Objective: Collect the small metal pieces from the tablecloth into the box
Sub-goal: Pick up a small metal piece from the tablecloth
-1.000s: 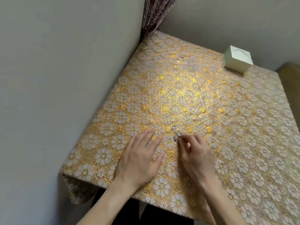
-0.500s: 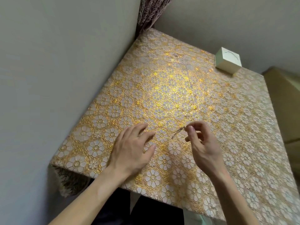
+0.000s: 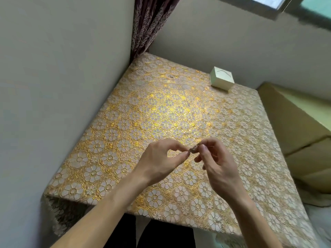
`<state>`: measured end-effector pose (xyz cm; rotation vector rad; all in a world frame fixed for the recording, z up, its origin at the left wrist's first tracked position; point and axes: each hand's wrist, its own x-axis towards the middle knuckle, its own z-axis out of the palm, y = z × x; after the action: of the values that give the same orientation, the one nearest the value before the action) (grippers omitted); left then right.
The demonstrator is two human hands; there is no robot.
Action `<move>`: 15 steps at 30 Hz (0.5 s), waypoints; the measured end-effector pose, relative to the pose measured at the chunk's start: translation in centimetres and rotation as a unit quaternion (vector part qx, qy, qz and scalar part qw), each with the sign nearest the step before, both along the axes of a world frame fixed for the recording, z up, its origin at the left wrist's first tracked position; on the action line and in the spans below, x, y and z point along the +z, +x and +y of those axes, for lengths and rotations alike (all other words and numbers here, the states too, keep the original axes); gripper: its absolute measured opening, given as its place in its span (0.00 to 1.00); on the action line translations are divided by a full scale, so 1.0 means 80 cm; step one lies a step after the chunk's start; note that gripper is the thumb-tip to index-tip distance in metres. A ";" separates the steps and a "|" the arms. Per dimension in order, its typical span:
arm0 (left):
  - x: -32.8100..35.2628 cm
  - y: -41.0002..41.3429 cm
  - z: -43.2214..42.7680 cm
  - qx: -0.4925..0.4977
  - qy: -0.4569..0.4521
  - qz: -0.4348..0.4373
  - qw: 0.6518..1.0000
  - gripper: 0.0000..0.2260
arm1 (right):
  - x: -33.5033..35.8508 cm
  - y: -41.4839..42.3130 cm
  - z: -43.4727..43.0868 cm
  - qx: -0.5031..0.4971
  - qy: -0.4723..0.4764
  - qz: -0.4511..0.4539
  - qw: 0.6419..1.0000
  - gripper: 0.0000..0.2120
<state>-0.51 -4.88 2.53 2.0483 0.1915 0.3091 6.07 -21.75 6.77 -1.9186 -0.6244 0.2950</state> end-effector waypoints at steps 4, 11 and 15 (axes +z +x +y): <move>0.008 -0.012 -0.006 -0.013 -0.004 0.014 1.000 0.02 | 0.003 -0.009 -0.011 -0.010 0.021 0.008 1.000 0.04; 0.016 -0.031 -0.005 -0.006 -0.024 0.040 0.999 0.02 | -0.003 -0.030 -0.023 -0.031 0.032 0.034 0.998 0.04; 0.021 -0.037 -0.006 -0.008 -0.106 0.037 0.994 0.06 | 0.000 -0.035 -0.030 -0.040 0.030 0.040 0.998 0.04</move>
<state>-3.47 -5.36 4.18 1.8508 0.2437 0.1933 3.28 -24.18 6.78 -1.8585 -0.4974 0.2980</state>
